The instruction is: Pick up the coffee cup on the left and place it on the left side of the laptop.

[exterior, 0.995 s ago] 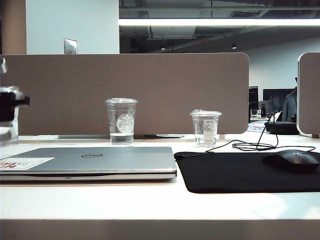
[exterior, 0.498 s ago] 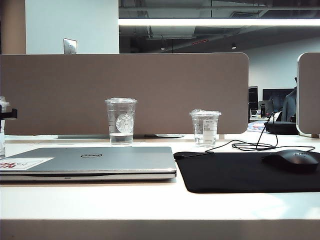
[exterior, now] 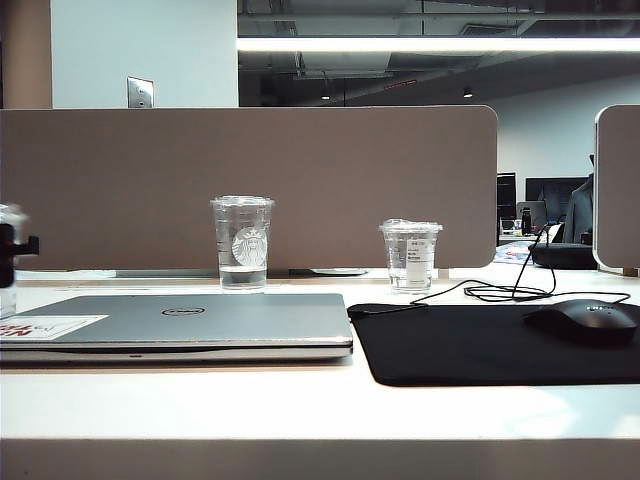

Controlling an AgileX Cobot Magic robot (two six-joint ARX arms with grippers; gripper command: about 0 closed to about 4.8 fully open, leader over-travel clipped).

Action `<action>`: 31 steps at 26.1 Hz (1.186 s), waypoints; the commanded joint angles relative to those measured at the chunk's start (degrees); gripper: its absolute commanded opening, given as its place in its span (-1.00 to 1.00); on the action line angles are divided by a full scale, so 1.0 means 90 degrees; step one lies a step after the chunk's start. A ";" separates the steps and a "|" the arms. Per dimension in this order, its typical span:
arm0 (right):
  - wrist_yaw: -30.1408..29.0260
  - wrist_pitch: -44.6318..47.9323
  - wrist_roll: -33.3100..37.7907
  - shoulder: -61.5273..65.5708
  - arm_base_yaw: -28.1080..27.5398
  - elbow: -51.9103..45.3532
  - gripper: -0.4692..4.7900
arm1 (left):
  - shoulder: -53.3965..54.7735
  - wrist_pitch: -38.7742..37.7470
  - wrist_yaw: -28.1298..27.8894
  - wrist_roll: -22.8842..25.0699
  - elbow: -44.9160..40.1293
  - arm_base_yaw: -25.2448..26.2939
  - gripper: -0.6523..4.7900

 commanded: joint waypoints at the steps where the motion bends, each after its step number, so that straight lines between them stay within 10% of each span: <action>1: -0.0034 0.0109 -0.0010 -0.0027 0.0007 0.0049 -0.83 | -0.0005 -0.0034 0.0058 0.0000 -0.0012 0.0010 0.74; 16: -0.0017 0.0114 -0.0010 -0.0027 0.0007 0.0049 -0.83 | -0.1489 0.0204 -0.0019 0.0092 -0.1297 0.0007 0.66; 24: 0.0233 0.0104 -0.0005 -0.0066 0.0005 0.0049 -0.83 | -0.2987 0.0124 -0.0015 0.0216 -0.2317 0.0007 -0.74; 31: 0.0415 -0.0097 -0.0002 -0.0355 0.0002 0.0049 -0.83 | -0.4240 -0.1445 0.0051 0.0214 -0.2494 0.0000 -0.78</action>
